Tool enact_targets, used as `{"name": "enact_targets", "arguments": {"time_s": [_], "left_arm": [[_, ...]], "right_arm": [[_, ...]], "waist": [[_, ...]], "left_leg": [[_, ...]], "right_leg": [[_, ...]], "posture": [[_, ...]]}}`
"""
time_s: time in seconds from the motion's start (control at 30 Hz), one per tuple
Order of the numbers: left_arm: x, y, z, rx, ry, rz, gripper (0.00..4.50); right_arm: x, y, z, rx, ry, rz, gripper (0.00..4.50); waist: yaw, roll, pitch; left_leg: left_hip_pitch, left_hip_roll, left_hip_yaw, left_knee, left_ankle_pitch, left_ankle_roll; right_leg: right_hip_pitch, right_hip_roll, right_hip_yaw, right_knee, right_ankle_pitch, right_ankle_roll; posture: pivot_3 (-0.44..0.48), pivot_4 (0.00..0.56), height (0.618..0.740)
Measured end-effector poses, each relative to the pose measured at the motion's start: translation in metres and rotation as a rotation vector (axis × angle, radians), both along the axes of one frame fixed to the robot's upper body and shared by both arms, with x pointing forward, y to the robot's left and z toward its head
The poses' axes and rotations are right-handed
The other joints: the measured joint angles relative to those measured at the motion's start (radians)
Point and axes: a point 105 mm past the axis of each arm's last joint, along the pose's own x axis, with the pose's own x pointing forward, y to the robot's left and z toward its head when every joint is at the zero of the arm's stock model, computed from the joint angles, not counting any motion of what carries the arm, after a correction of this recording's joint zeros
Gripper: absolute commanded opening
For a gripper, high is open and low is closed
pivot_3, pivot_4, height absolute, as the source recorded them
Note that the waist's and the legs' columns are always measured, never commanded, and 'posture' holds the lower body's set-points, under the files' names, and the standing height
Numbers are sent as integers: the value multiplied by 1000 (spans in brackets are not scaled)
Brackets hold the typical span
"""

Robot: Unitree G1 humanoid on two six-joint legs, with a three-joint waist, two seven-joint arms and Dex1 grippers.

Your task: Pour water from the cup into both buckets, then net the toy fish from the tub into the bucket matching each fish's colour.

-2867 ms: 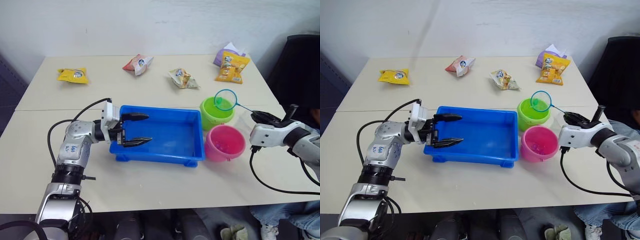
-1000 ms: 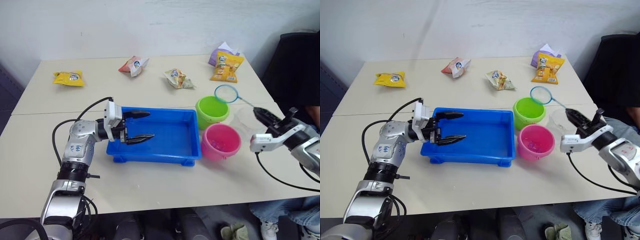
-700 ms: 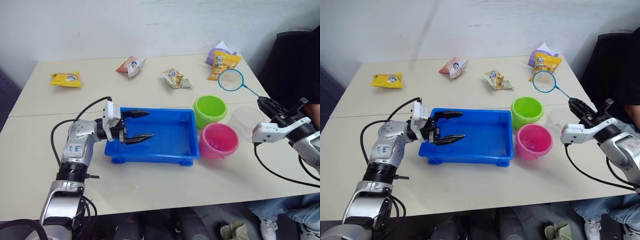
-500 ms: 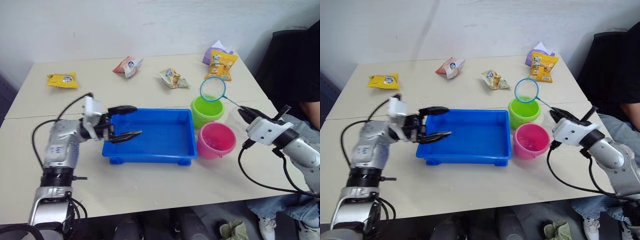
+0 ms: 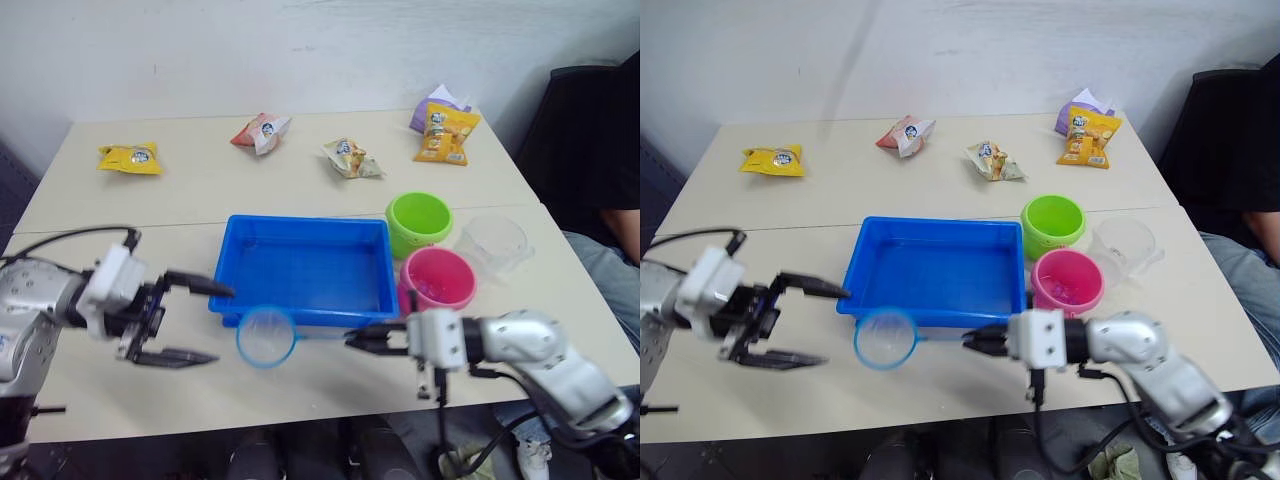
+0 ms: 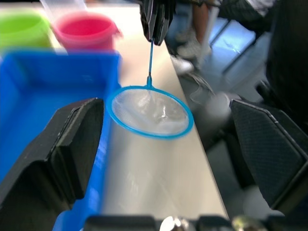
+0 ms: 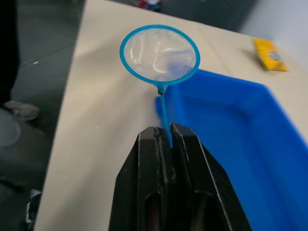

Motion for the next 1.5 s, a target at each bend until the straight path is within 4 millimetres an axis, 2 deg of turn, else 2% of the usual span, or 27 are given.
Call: {"name": "enact_targets", "arguments": {"time_s": [0.07,0.23,0.33,0.43,0.53,0.6,0.63,0.67,0.73,0.8,0.83,0.93,1.13,1.2,1.23,1.4,1.5], "left_arm": [[-9,3,-12,14,44,11,4484],[-19,8,-22,37,76,27,4484],[-28,15,-31,55,114,63,4484],[-31,16,-30,60,113,67,4484],[-38,11,-30,58,140,53,4500],[-40,9,-30,59,148,57,4500],[-39,9,-29,60,145,60,4500],[-40,9,-28,62,143,64,4500],[-41,12,-29,70,169,87,4500],[-42,14,-29,73,182,97,4500],[-42,14,-29,75,177,100,4500],[-37,22,-29,80,141,144,4500],[-25,52,-41,158,101,348,4500],[-15,87,-49,235,56,537,4500],[-14,97,-50,247,43,582,4500],[-17,122,-62,304,-46,672,4500],[-15,140,-58,318,-93,739,4500]], "right_arm": [[-1,6,-18,-27,45,-23,0],[3,5,-38,-76,49,-60,0],[2,12,-71,-145,33,-33,0],[7,18,-77,-126,32,-41,0],[12,18,-83,-114,47,-27,1162],[13,17,-87,-99,81,-19,2133],[13,17,-86,-89,89,-14,2620],[12,18,-84,-81,96,-2,2822],[10,17,-80,-64,108,27,3864],[9,14,-79,-57,111,36,4456],[8,11,-76,-50,113,36,4456],[9,-2,-57,-13,101,17,4456],[-12,-40,-20,49,125,-17,4456],[-17,-76,-2,59,117,-115,4456],[-17,-88,3,45,106,-152,4456],[-19,-137,28,37,27,-322,4456],[-20,-166,40,-47,-32,-360,4456]], "waist": [[1,0,0],[3,-3,-2],[0,-6,-3],[0,-6,-3],[-1,-7,-4],[0,-7,-4],[0,-7,-4],[0,-7,-4],[0,-7,-4],[0,-7,-4],[0,-7,-4],[1,-7,-4],[3,-7,-4],[5,-7,-4],[5,-8,-5],[3,-10,-6],[3,-11,-7]], "left_leg": [[-1,0,0,1,0,0],[1,-1,0,1,-1,1],[1,0,0,1,-1,0],[1,0,0,1,-1,0],[1,0,0,1,-2,0],[1,0,0,1,-2,0],[1,0,0,1,-2,0],[1,0,0,1,-2,0],[1,1,0,1,-2,0],[1,1,0,0,-2,0],[1,1,0,0,-2,0],[1,0,0,1,-2,0],[1,0,-2,0,-3,1],[1,0,-3,-1,-3,1],[2,0,-3,-1,-3,1],[11,3,-6,-4,-10,2],[17,2,-6,-9,-13,7]], "right_leg": [[-1,0,0,0,0,0],[1,-2,-1,0,0,0],[1,-1,-2,0,-1,-3],[1,-1,-2,1,-1,-3],[1,-1,-2,0,-1,-3],[1,0,-2,0,-1,-3],[1,0,-2,0,-1,-3],[1,-1,-2,0,-1,-3],[1,0,-2,0,-1,-3],[1,-1,-2,0,-2,-3],[1,-1,-2,0,-2,-3],[2,-1,-2,0,-2,-3],[3,-2,-3,-2,-2,-3],[4,-2,-4,-4,-2,-3],[5,-2,-5,-5,-1,-2],[18,-3,-10,-14,-1,-3],[24,-4,-11,-17,-1,-3]], "posture": [[0,150,739],[0,150,739],[0,150,739],[0,150,739],[0,150,739],[0,150,739],[0,150,739],[0,150,739],[0,150,739],[0,150,739],[0,150,739],[0,150,739],[0,150,739],[0,150,739],[0,150,739],[0,150,739],[0,150,739]]}}
